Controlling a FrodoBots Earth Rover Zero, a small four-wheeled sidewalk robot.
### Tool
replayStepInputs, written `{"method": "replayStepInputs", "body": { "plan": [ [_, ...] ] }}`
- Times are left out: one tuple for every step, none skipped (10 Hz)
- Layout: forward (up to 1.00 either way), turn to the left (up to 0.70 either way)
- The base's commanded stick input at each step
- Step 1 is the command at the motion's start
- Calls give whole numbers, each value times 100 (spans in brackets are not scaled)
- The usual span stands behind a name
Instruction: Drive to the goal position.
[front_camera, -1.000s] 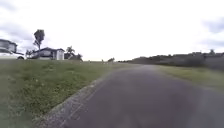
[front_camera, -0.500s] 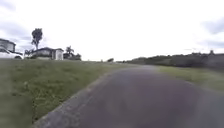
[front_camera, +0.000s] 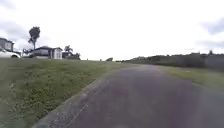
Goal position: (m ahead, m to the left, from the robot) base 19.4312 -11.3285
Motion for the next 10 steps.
{"method": "replayStepInputs", "body": {
  "plan": [
    [70, 0],
    [70, 0],
    [70, -10],
    [70, -30],
    [70, -30],
    [70, -30],
    [70, -30],
    [70, -30],
    [70, -30],
    [70, -28]
  ]
}}
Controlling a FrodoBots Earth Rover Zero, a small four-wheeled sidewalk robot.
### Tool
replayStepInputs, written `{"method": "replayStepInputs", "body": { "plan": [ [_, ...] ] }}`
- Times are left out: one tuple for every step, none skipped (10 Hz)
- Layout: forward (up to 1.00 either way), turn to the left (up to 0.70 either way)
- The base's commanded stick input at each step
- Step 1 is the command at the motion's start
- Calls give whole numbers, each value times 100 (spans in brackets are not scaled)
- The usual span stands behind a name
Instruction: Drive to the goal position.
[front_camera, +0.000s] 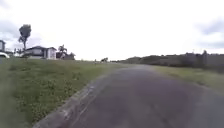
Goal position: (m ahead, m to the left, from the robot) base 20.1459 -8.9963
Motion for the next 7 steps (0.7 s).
{"method": "replayStepInputs", "body": {
  "plan": [
    [70, -18],
    [70, 0],
    [70, 0],
    [70, 0],
    [70, 0],
    [70, 0],
    [70, 0]
  ]
}}
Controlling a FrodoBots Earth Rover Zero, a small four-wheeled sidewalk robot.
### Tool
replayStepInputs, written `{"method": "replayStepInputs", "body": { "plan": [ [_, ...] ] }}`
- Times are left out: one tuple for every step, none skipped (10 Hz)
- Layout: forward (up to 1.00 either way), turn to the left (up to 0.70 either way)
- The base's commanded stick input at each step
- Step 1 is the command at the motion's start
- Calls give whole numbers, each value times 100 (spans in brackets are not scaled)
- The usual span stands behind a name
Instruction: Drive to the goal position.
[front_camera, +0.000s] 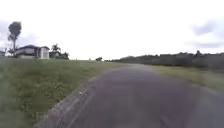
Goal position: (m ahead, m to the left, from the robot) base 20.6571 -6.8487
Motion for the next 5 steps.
{"method": "replayStepInputs", "body": {
  "plan": [
    [70, 0],
    [70, 0],
    [70, 0],
    [70, 0],
    [70, 0]
  ]
}}
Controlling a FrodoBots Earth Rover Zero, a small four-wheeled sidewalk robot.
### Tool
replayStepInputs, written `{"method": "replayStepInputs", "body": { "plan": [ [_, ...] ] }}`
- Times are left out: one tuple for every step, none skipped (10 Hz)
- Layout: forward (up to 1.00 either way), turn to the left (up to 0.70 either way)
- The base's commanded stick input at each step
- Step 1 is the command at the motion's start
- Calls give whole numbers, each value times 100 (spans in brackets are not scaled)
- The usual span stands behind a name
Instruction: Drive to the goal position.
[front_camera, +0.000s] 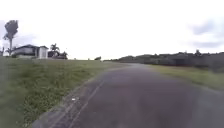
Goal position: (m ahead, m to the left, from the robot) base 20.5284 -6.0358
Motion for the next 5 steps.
{"method": "replayStepInputs", "body": {
  "plan": [
    [70, 0],
    [70, 0],
    [70, 0],
    [70, 0],
    [70, 0]
  ]
}}
